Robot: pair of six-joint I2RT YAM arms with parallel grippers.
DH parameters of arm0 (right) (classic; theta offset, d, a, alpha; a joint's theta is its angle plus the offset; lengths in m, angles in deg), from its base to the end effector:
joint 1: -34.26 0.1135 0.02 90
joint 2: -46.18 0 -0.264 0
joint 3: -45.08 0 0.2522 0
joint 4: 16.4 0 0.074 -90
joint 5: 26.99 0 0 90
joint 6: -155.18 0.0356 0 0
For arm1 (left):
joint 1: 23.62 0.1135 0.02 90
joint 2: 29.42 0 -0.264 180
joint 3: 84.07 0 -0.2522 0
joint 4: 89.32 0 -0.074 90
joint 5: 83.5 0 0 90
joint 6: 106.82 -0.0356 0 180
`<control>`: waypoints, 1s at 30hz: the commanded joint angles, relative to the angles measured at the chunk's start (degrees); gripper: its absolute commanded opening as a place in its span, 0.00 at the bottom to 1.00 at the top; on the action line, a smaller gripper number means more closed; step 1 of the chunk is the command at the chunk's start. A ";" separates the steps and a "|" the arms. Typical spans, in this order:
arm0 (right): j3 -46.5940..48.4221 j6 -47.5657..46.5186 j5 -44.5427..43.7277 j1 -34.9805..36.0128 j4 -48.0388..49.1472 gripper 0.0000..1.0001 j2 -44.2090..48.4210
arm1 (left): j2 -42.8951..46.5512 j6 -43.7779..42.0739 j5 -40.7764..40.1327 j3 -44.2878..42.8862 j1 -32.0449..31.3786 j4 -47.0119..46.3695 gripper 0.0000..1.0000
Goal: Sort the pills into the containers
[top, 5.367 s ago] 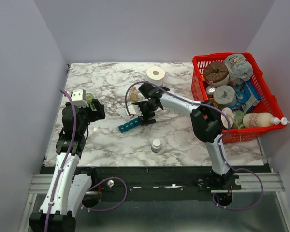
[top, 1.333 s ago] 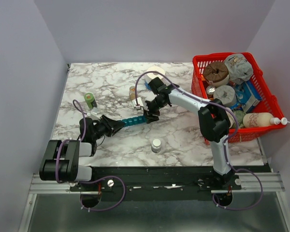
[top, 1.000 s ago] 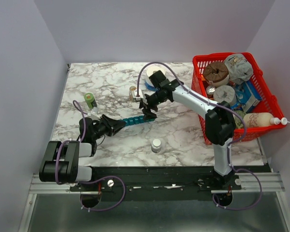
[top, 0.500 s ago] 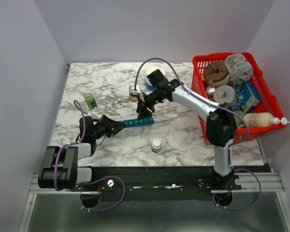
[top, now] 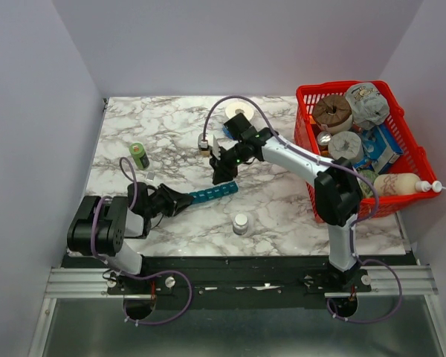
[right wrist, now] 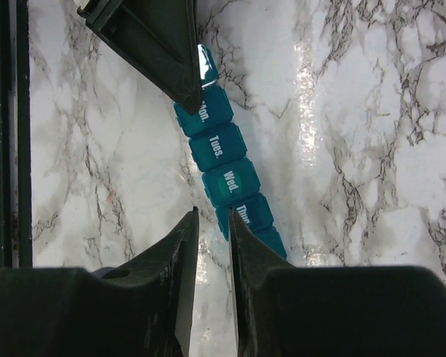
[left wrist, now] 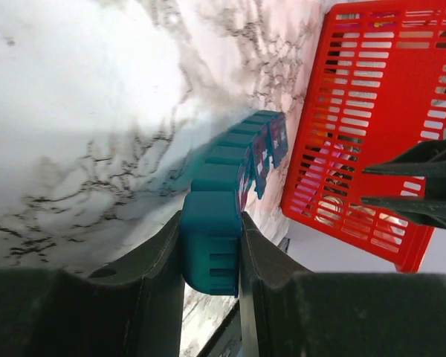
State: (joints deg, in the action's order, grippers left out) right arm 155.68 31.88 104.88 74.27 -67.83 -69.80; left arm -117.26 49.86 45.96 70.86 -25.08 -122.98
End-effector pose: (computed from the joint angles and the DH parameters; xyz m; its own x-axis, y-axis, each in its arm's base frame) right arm 0.3231 0.3022 0.2431 -0.1192 -0.6339 -0.7642 -0.9860 -0.0150 0.1663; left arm 0.2135 -0.0281 0.1037 -0.7203 -0.6909 -0.0619 -0.2191 0.3113 -0.9247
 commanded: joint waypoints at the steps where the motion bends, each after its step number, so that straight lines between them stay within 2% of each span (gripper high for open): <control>1: -2.00 2.62 -3.10 1.47 1.72 0.29 -2.40 | -7.34 4.07 -1.49 2.17 0.40 -13.65 0.00; 5: -3.32 3.59 -5.04 2.44 2.43 0.28 -3.46 | -12.88 6.18 -1.84 3.22 0.31 -22.08 0.00; 11: -3.50 5.61 -10.39 4.46 4.09 0.23 -4.87 | -19.13 8.03 -2.81 4.89 0.31 -28.86 0.00; 22: -0.95 7.63 -12.16 4.64 4.71 0.18 -5.30 | -25.19 8.47 -3.52 6.56 0.31 -34.14 0.00; 30: -0.95 7.46 -14.97 6.31 2.43 0.17 -10.48 | -26.16 8.30 -3.60 6.65 0.31 -35.38 0.00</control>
State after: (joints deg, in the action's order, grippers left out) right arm 153.76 38.68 92.62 79.16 -63.89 -76.16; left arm -138.85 61.01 47.77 74.75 -24.71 -150.95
